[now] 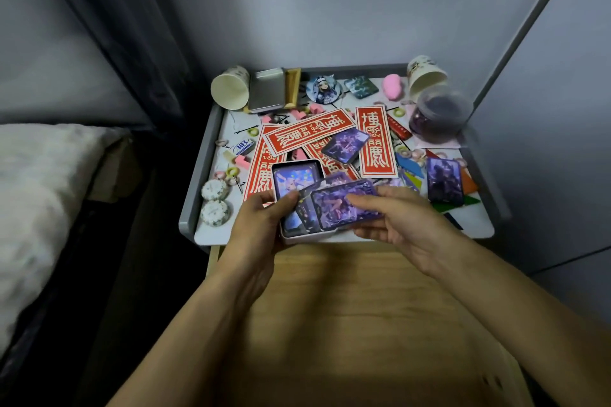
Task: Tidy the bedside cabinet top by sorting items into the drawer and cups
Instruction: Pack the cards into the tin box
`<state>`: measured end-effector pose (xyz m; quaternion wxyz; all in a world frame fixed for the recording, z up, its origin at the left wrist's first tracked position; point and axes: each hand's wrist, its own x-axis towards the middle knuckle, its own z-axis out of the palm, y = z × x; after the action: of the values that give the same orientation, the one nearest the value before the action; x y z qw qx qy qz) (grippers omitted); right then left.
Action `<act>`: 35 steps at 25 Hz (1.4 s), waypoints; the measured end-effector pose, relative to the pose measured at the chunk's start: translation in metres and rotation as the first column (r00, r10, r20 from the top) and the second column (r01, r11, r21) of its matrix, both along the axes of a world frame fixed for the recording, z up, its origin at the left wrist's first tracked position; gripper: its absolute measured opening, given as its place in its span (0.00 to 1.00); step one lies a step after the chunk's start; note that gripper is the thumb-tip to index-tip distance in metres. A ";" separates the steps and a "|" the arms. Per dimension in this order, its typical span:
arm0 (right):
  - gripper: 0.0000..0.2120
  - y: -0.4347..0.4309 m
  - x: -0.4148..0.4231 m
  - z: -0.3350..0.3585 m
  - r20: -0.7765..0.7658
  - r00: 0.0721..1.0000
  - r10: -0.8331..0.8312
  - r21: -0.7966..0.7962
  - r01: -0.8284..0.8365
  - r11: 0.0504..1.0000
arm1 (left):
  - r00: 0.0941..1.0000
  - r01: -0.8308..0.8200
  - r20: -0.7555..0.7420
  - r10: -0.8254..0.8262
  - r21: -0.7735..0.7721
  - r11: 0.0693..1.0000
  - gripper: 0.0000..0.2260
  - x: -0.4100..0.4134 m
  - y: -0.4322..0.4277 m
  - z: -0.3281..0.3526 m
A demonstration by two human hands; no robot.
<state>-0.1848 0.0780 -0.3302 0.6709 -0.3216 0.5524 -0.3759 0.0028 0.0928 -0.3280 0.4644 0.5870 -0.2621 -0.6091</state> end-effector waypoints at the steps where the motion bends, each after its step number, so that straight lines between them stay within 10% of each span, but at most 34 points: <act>1: 0.08 -0.001 -0.001 0.002 -0.032 0.999 -0.018 -0.042 0.017 0.999 | 1.000 0.022 -0.001 -0.022 -0.005 1.000 0.13 0.000 0.001 0.001; 9: 0.08 -0.016 -0.020 0.031 -0.328 0.913 0.242 -0.254 -0.332 0.908 | 0.971 0.239 0.008 -0.239 -0.013 0.971 0.09 -0.001 0.008 0.010; 35: 0.11 -0.003 0.006 0.022 -0.558 0.817 0.147 -0.341 -0.387 0.857 | 0.952 0.298 -0.087 -0.292 0.059 0.953 0.09 -0.012 0.015 0.002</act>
<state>-0.1793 0.0748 -0.3086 0.4560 -0.6289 0.5588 -0.2904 -0.0095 0.1076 -0.3265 0.3567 0.5335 -0.3065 -0.7030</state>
